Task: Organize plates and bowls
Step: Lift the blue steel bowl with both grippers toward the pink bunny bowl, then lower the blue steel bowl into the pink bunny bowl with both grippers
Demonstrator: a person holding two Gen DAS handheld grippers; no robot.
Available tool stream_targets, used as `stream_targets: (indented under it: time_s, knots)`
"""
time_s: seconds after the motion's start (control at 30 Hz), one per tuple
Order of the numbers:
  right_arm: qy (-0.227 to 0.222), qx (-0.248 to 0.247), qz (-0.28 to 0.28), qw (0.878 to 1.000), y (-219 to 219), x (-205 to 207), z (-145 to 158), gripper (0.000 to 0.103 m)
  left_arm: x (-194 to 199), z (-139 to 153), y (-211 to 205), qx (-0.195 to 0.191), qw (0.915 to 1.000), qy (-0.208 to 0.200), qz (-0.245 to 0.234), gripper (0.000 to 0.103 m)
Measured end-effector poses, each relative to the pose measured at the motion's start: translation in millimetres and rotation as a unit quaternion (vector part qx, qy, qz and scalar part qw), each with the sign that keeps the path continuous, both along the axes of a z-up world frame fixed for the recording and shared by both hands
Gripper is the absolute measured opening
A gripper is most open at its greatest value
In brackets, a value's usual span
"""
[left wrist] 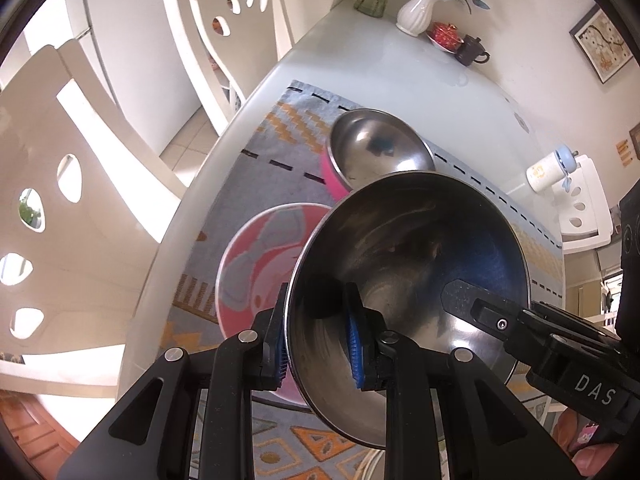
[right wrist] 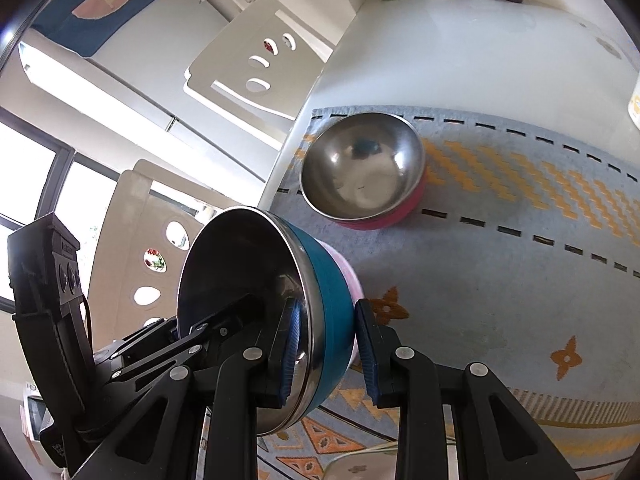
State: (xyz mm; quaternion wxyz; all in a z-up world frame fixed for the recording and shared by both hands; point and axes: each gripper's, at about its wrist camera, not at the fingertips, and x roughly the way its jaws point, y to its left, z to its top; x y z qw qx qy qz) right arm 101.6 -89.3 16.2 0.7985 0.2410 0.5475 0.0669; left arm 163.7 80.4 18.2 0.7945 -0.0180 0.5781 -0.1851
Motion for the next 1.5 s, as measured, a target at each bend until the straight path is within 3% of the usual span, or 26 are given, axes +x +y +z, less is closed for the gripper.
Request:
stream_targets:
  time_s: [0.8, 1.5]
  knots:
    - [0.047, 0.015, 0.015, 0.999, 18, 25, -37, 0.028, 13, -33, 13, 0.015, 0.9995, 0.025, 0.008, 0.021]
    - [0.062, 0.019, 0.017, 0.998, 19, 26, -50, 0.028, 15, -34, 13, 0.022, 0.9994, 0.019, 0.017, 0.021]
